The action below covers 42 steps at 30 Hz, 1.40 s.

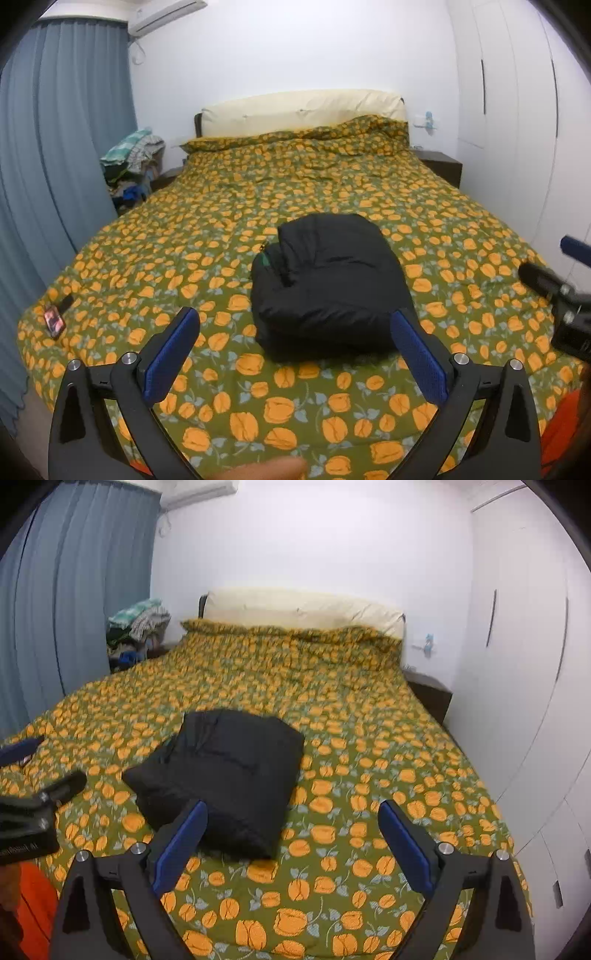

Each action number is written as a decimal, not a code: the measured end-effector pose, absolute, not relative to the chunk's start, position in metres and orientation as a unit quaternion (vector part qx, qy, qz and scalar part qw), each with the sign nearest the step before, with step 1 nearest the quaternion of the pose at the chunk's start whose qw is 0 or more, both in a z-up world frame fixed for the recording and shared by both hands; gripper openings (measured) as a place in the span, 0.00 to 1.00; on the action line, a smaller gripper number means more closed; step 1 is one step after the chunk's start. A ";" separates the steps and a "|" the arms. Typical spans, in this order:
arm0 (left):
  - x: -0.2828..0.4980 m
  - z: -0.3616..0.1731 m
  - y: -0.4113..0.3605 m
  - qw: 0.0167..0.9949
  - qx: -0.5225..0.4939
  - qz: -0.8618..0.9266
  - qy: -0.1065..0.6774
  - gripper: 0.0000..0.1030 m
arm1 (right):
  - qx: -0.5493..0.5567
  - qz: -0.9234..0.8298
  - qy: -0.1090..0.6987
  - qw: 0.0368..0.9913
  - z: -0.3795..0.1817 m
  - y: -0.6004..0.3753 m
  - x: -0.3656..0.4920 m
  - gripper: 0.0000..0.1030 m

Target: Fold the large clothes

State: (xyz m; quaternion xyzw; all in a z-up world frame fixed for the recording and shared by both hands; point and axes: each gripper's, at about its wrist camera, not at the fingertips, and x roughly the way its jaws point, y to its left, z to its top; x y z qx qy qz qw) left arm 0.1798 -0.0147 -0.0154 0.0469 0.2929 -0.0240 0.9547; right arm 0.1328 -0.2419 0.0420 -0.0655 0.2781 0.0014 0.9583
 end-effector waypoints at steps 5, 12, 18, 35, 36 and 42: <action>0.175 -0.012 -0.018 0.951 0.032 -0.031 0.307 1.00 | -0.050 -0.001 0.304 0.951 0.040 -0.248 0.138 0.93; 0.164 -0.005 -0.017 0.949 0.018 -0.022 0.315 1.00 | -0.032 0.007 0.315 0.948 0.039 -0.248 0.127 0.93; 0.159 -0.003 -0.016 0.947 0.011 -0.025 0.320 1.00 | -0.037 0.028 0.336 0.941 0.038 -0.234 0.118 0.93; 0.146 0.004 -0.015 0.950 0.028 0.007 0.312 1.00 | -0.058 0.020 0.343 0.937 0.036 -0.219 0.104 0.93; 0.146 0.004 -0.015 0.950 0.029 0.010 0.311 1.00 | -0.059 0.021 0.344 0.937 0.037 -0.218 0.104 0.93; 0.144 0.003 -0.010 0.949 0.031 0.021 0.314 1.00 | -0.051 0.021 0.349 0.935 0.037 -0.216 0.103 0.93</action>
